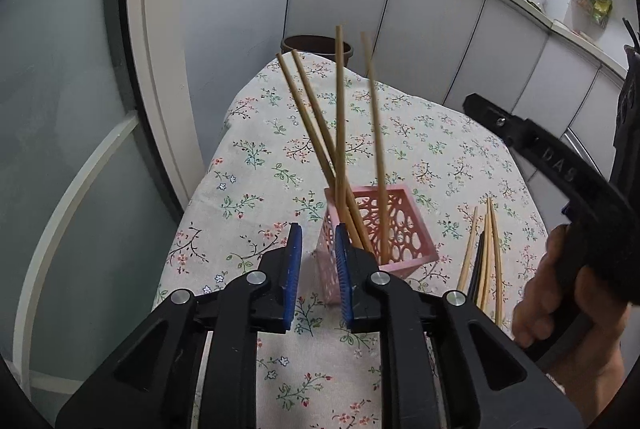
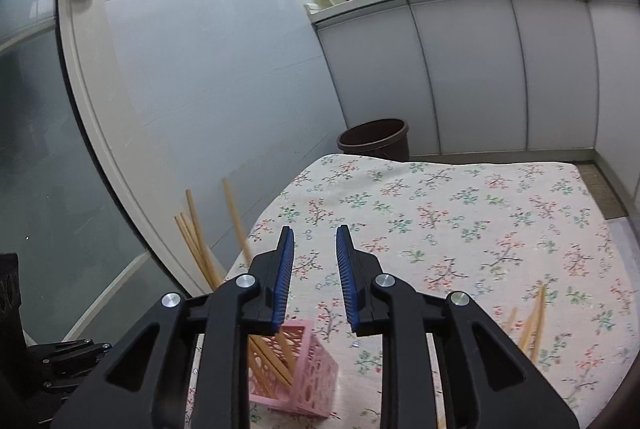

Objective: Organize utensils

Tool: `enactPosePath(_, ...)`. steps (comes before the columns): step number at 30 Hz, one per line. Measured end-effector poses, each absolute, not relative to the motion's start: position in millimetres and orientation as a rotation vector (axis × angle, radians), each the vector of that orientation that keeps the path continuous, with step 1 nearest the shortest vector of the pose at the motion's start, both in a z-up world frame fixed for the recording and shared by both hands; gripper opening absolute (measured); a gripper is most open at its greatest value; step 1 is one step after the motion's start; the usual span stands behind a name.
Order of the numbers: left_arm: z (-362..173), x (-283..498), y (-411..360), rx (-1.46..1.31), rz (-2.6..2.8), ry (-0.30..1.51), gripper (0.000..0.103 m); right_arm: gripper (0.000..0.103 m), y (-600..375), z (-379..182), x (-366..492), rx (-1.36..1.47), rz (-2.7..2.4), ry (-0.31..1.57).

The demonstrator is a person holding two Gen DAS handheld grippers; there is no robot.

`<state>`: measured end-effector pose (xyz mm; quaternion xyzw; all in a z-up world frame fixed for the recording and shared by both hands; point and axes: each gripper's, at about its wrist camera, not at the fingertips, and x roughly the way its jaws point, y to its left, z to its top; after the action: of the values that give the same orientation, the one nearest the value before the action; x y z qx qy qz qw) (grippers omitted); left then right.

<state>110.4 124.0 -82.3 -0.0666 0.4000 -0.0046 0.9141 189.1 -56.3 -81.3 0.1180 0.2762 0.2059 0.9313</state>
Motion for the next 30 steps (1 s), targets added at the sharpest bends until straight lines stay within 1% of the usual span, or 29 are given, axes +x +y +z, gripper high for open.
enactPosePath(9,-65.1,100.3,97.8,-0.122,-0.071,0.829,0.019,0.025,-127.9,-59.5,167.9,0.26,0.312,0.681)
enactPosePath(11,-62.6,96.1,86.7,-0.118,-0.101,0.834,0.019,0.033,-146.6,-60.9,162.5,0.282,0.284,0.717)
enactPosePath(12,-62.4,95.3,81.4,-0.113,-0.116,0.837,0.019,0.035,-157.1,-63.5,159.2,0.304,0.271,0.734)
enactPosePath(13,-63.1,95.1,74.0,-0.109,-0.136,0.842,0.019,0.039,-167.3,-66.9,156.9,0.331,0.262,0.752)
enactPosePath(14,-65.1,96.1,66.0,-0.105,-0.16,0.853,0.02,0.04,-179.5,-72.7,154.5,0.369,0.248,0.772)
enactPosePath(17,-75.0,103.1,39.2,-0.075,-0.233,0.903,0.02,0.04,-206.3,-98.6,157.7,0.431,0.187,0.873)
enactPosePath(22,-108.2,131.4,-13.9,0.015,-0.34,1.005,0.021,0.04,-234.0,-144.0,160.7,0.5,0.105,0.999)
enactPosePath(26,-142.4,162.1,-45.6,0.065,-0.358,1.074,0.021,0.04,-251.2,-166.8,161.1,0.536,0.06,1.057)
enactPosePath(30,-170.2,186.5,-61.0,0.09,-0.345,1.118,0.022,0.04,-253.8,-183.6,161.9,0.494,0.045,1.105)
